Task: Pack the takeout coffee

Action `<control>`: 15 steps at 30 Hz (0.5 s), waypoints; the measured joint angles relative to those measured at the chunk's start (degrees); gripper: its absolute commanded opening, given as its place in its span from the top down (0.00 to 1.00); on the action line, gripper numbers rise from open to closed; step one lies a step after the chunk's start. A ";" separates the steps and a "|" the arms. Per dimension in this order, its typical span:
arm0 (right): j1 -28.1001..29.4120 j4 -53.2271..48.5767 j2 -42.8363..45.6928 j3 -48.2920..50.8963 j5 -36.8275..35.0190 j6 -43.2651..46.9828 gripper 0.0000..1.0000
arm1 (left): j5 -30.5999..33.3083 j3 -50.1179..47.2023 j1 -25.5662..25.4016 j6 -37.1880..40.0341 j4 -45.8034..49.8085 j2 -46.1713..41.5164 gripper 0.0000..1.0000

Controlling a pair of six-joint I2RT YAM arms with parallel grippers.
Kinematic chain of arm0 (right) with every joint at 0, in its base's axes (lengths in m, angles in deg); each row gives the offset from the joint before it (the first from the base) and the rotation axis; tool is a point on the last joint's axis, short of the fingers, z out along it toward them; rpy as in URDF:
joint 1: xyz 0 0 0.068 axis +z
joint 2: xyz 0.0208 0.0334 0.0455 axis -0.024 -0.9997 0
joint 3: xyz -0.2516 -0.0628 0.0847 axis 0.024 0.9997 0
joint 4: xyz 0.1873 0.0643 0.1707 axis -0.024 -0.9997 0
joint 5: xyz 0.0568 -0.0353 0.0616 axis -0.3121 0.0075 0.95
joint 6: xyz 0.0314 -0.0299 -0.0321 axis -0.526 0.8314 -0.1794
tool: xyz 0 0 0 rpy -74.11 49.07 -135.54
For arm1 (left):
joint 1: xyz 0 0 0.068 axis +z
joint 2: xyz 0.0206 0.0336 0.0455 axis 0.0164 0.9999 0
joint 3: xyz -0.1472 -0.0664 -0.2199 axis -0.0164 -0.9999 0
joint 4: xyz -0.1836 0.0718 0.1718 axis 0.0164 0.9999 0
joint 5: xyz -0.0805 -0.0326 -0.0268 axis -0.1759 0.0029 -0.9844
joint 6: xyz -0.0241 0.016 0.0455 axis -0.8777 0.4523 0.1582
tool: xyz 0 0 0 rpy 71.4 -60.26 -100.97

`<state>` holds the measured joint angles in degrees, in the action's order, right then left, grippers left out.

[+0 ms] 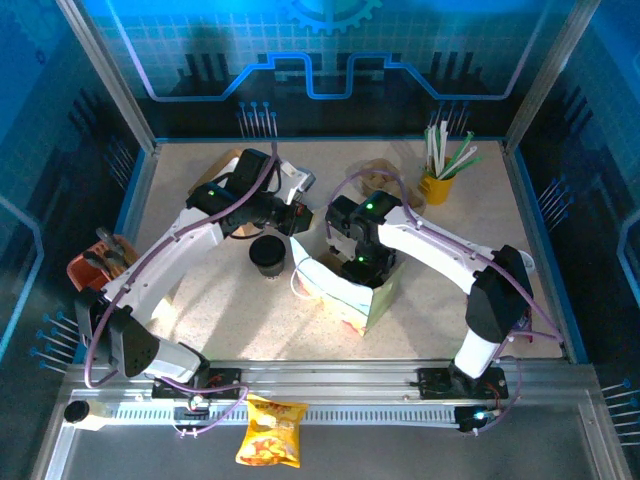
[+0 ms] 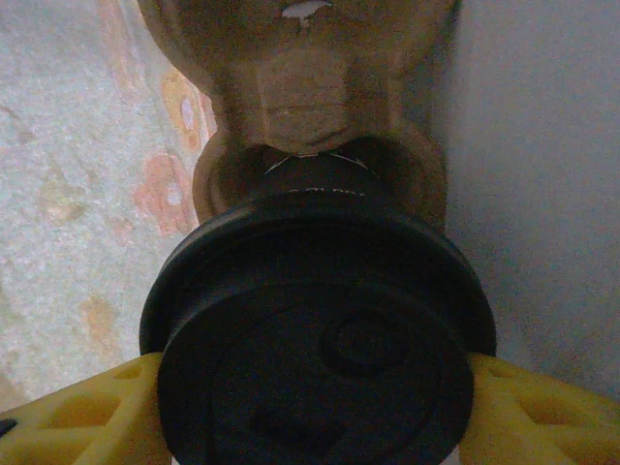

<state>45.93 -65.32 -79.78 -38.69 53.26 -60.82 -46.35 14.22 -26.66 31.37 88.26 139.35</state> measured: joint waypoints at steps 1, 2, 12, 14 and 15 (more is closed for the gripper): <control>0.00 0.02 0.00 0.00 0.00 0.00 0.66 | 0.00 0.00 -0.02 0.00 0.00 0.00 1.00; -0.02 0.02 0.00 0.00 0.00 0.00 0.66 | 0.00 0.00 -0.04 0.00 0.00 0.00 1.00; -0.63 1.22 -0.55 1.14 0.48 0.00 0.64 | 0.00 -0.07 -0.07 0.00 0.00 -0.11 1.00; -0.76 1.53 -0.59 1.49 0.68 0.00 0.64 | 0.00 -0.15 -0.07 0.00 -0.02 -0.11 1.00; -0.81 1.60 -0.59 1.57 0.70 -0.02 0.64 | 0.00 -0.26 -0.07 0.00 -0.04 -0.11 1.00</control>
<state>45.12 -63.73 -80.37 -37.11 53.96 -60.85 -46.35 13.95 -26.72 31.37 88.22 139.24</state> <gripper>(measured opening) 0.637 0.062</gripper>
